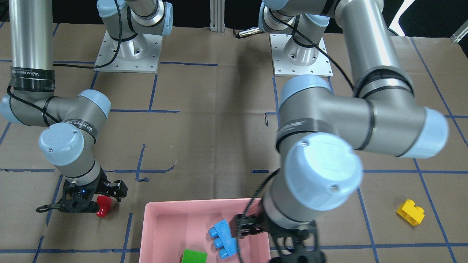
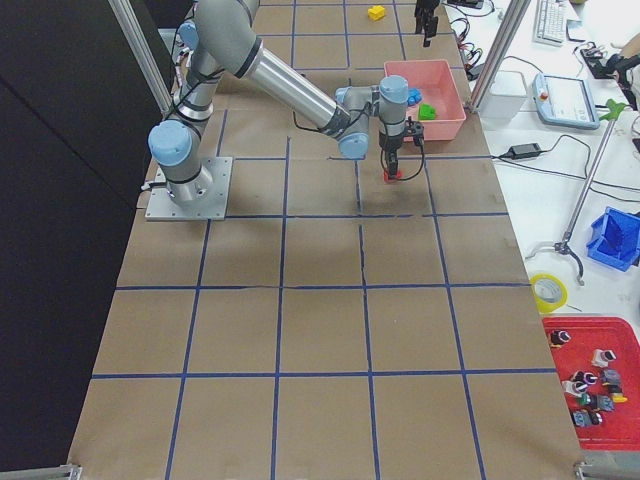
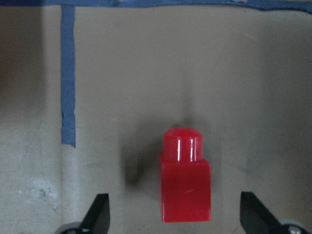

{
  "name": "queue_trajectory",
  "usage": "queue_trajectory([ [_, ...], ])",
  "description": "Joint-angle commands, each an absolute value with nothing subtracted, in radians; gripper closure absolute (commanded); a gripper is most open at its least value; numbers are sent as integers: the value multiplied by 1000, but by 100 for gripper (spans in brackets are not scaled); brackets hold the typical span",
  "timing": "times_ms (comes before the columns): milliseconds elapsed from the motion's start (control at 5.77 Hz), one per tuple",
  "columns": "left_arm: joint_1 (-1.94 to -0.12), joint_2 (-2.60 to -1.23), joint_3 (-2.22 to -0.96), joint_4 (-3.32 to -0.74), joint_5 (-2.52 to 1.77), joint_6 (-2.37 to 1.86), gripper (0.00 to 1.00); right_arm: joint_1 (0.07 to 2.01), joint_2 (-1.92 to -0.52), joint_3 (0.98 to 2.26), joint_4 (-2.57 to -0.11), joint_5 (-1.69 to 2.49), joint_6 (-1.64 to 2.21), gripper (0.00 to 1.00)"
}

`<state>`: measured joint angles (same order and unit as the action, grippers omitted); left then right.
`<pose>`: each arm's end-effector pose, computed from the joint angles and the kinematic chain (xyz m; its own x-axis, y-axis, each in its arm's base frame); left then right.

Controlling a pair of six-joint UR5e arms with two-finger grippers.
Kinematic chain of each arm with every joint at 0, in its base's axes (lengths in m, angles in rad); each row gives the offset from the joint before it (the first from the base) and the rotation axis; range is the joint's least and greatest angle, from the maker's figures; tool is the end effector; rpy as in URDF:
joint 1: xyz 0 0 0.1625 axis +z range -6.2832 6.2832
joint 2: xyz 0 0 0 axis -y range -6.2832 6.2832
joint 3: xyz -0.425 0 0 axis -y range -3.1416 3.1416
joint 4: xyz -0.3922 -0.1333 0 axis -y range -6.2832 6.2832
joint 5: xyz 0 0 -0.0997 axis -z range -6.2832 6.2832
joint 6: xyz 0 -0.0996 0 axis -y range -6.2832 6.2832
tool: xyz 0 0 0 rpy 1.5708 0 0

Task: Put all blocks into box

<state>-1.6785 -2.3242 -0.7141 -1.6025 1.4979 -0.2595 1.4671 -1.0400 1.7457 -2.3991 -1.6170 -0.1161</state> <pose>-0.2244 -0.7677 0.4210 -0.9853 -0.1458 0.0886 -0.1507 0.9873 -0.0505 0.0633 -0.6348 0.1881 -0.9982 -0.0061 0.0597 -0.0130 0.9931 -0.1162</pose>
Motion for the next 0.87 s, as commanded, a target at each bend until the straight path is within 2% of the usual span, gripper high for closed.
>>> queue_trajectory([
  [0,-1480,-2223,-715,-1727,1503,-97,1,1465,-1026,1755,-2408,-1609,-117,12],
  [173,-1357,-2224,-713,-1717,1502,102,0,1463,-1028,1749,-2402,-1611,-123,29],
  [346,-1253,-2244,-713,-1710,1496,246,0,1462,-1041,1746,-2396,-1615,-132,41],
  [520,-1205,-2261,-713,-1710,1505,250,0,1459,-1035,1741,-2395,-1618,-138,73],
  [693,-1172,-2279,-716,-1680,1544,230,0,1459,-1040,1741,-2395,-1626,-138,92],
])
